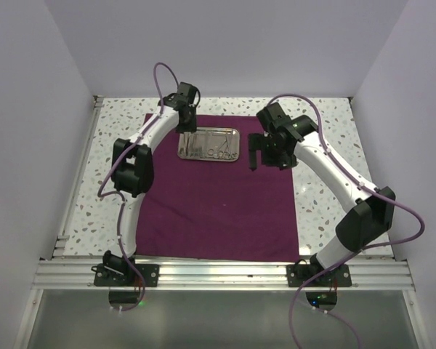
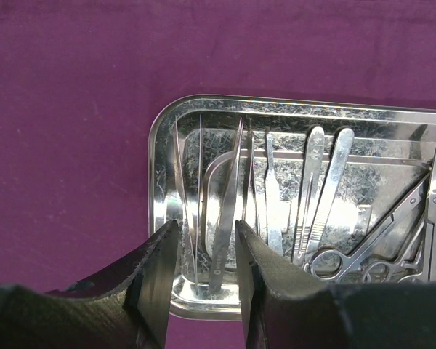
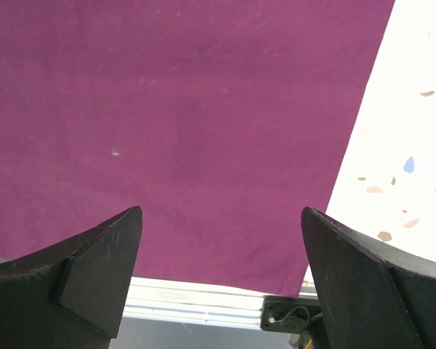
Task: Open and lay out the surgical kit
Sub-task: Pick up the medical item from the container.
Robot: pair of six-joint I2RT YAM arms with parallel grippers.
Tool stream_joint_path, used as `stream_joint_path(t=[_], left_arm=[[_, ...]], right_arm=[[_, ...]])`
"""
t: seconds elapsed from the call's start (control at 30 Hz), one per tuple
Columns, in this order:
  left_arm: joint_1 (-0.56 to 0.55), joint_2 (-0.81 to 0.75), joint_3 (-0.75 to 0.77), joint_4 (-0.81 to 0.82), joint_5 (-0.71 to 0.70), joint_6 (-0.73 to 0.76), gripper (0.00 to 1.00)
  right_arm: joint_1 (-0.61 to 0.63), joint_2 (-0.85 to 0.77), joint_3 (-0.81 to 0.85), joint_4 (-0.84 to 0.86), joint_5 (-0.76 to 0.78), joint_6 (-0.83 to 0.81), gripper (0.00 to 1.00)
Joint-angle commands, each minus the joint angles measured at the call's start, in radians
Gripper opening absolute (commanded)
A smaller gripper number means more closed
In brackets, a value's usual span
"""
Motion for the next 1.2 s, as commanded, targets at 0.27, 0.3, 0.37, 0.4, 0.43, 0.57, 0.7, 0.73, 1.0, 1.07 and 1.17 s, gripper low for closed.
stream_joint_path(t=[0.27,0.3,0.37,0.4,0.43,0.57,0.7,0.73,1.0,1.07,1.17], left_arm=[[-0.004,-0.012,-0.037,0.046,-0.025,-0.017,0.40],[-0.003,-0.007,-0.037,0.044,-0.025,-0.016,0.40],[-0.003,0.002,-0.034,0.043,-0.024,-0.021,0.39],[-0.003,0.005,-0.036,0.043,-0.028,-0.021,0.39],[-0.003,0.007,-0.036,0.043,-0.029,-0.024,0.39],[-0.001,0.025,-0.037,0.049,-0.025,-0.022,0.39],[0.000,0.042,-0.037,0.049,-0.026,-0.021,0.39],[0.000,0.047,-0.037,0.049,-0.026,-0.021,0.39],[0.009,0.074,-0.048,0.057,-0.020,-0.025,0.37],[0.016,0.080,-0.053,0.060,-0.005,-0.031,0.34],[0.029,0.091,-0.062,0.060,0.018,-0.039,0.30]], right_arm=[[-0.054,0.041,0.021,0.000,-0.019,-0.094,0.93],[-0.058,0.041,0.020,0.000,-0.022,-0.097,0.93],[-0.065,0.042,0.018,-0.002,-0.025,-0.102,0.93],[-0.068,0.044,0.017,-0.002,-0.028,-0.102,0.93],[-0.071,0.044,0.014,-0.002,-0.029,-0.105,0.93],[-0.076,0.042,0.006,-0.002,-0.029,-0.099,0.93],[-0.079,0.039,-0.006,0.000,-0.026,-0.092,0.92],[-0.079,0.036,-0.009,-0.002,-0.025,-0.088,0.92],[-0.081,0.033,-0.031,-0.002,-0.022,-0.071,0.92],[-0.082,0.035,-0.029,-0.002,-0.022,-0.066,0.92],[-0.082,0.036,-0.026,-0.003,-0.017,-0.065,0.92]])
